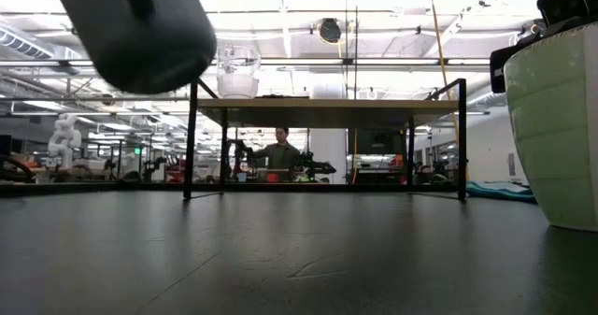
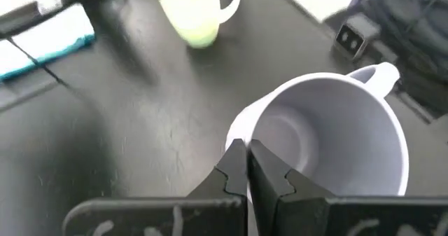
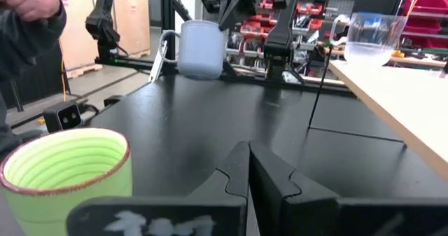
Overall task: Stack small to large cups/mugs on shelf
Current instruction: Put the gray mug on the shelf
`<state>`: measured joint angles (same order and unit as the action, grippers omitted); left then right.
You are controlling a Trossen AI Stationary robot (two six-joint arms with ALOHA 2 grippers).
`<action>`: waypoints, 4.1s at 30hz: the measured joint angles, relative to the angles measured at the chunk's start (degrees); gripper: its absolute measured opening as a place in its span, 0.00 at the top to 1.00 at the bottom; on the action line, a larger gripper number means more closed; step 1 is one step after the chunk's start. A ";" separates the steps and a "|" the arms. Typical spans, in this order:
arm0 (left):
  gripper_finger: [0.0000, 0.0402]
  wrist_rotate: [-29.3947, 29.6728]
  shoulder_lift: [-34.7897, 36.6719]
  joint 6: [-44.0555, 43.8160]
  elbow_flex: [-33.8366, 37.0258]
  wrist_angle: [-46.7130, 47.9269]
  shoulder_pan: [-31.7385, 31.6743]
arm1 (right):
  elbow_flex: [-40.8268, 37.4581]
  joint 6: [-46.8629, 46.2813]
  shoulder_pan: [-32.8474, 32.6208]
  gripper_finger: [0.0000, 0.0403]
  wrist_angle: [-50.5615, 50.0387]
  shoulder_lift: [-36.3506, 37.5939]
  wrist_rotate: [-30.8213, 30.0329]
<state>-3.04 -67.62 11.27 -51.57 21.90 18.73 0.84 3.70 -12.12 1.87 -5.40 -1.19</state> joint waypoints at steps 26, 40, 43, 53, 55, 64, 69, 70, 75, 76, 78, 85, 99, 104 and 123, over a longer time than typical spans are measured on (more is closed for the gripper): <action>1.00 2.96 13.47 -4.99 18.39 -14.71 -0.07 | -0.01 0.00 0.01 1.00 0.92 -0.53 -0.04; 1.00 3.05 13.47 -5.13 18.40 -14.78 -0.07 | 0.00 -0.02 0.00 1.00 0.96 -0.53 -0.04; 1.00 4.30 13.47 -4.33 18.40 -14.51 -0.29 | -0.01 -0.02 0.01 1.00 0.95 -0.53 -0.04; 1.00 4.59 13.42 1.48 18.40 -22.25 -3.25 | 0.00 0.13 0.00 1.00 0.95 -0.53 -0.02; 1.00 4.03 13.42 2.24 18.40 -23.16 -4.33 | -0.01 0.13 0.01 1.00 0.96 -0.53 -0.03; 1.00 2.64 13.25 4.79 18.40 -28.89 -7.92 | -0.01 0.44 0.01 1.00 0.95 -0.53 -0.02; 1.00 -0.24 13.23 5.00 18.40 -32.13 -10.56 | 0.00 0.46 0.00 1.00 0.96 -0.53 -0.02; 1.00 -0.99 13.25 5.02 18.40 -32.78 -11.18 | 0.00 0.46 0.00 1.00 0.96 -0.53 -0.02; 1.00 -4.40 11.61 4.80 16.34 -32.77 -13.97 | -0.01 0.46 0.00 1.00 0.95 -0.53 -0.02; 1.00 -4.93 10.87 4.91 15.78 -32.69 -14.27 | 0.00 0.47 0.01 1.00 0.96 -0.53 -0.02; 1.00 -5.57 8.96 5.80 14.37 -32.29 -14.66 | 0.00 0.52 0.02 1.00 0.95 -0.51 -0.02; 1.00 -8.53 2.50 8.73 9.11 -32.25 -17.01 | -0.01 0.50 0.00 1.00 0.93 -0.63 -0.02; 1.00 -9.94 0.72 8.56 6.19 -29.34 -18.28 | 0.00 0.46 0.00 1.00 0.91 -0.66 -0.02; 1.00 -9.16 0.72 8.09 6.19 -29.60 -18.24 | -0.02 0.46 0.00 1.00 0.91 -0.66 -0.02; 1.00 -2.78 0.77 4.51 6.14 -35.28 -25.40 | 0.00 0.44 0.00 1.00 0.93 -0.66 -0.02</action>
<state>-5.81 -66.85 15.78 -45.43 -13.38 -6.67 0.84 4.14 -12.12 2.81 -6.07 -1.21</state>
